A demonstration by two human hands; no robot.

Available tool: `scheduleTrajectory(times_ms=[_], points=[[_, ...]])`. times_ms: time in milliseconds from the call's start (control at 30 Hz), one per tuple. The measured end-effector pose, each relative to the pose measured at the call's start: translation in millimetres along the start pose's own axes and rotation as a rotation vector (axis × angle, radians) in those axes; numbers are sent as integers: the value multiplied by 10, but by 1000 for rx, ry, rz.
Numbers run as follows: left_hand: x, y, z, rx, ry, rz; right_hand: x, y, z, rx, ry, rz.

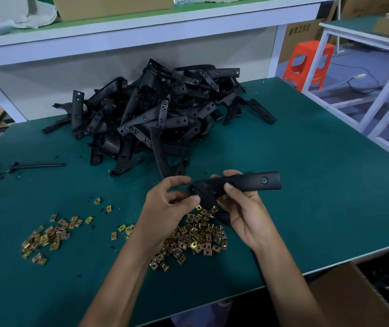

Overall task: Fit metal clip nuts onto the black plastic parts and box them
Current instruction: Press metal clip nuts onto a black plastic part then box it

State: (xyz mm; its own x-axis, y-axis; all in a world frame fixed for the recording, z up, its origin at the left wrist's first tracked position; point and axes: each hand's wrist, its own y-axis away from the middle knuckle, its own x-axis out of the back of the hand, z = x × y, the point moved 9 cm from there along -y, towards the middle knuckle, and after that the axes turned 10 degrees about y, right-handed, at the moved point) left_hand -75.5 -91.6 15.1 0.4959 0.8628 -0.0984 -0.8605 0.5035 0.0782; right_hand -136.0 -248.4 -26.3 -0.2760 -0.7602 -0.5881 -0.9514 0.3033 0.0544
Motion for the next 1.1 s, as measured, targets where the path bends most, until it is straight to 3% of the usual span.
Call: scheduleTrajectory(times_ms=[300, 400, 500, 600, 700, 767, 833, 900, 1000, 1100], points=[[-35, 141, -60, 33, 160, 109, -134, 169, -260, 58, 68, -37], [-236, 255, -64, 68, 100, 57, -10, 470, -417, 82, 130, 33], [-598, 333, -76, 67, -63, -87, 435, 997, -470, 64, 188, 256], [-901, 404, -120, 12, -185, -214, 975, 1711, -577, 68, 94, 471], [-1054, 453, -198, 0, -221, -268, 1648, 2560, -932, 145, 98, 802], [-1105, 462, -228, -16, -230, -284, 2151, 3127, -1232, 147, 251, 1080], [-1164, 483, -250, -32, -253, -320, 2611, 3613, -1446, 28, 455, 1316], [-1171, 498, -280, -25, -245, -329, 2966, 3933, -1507, -232, 712, 1431], [-1088, 511, -306, 9, -226, -306, 3141, 4086, -1458, -644, 1097, 1386], [-906, 546, -327, 46, -194, -254, 3025, 3793, -1476, -794, 1378, 1278]])
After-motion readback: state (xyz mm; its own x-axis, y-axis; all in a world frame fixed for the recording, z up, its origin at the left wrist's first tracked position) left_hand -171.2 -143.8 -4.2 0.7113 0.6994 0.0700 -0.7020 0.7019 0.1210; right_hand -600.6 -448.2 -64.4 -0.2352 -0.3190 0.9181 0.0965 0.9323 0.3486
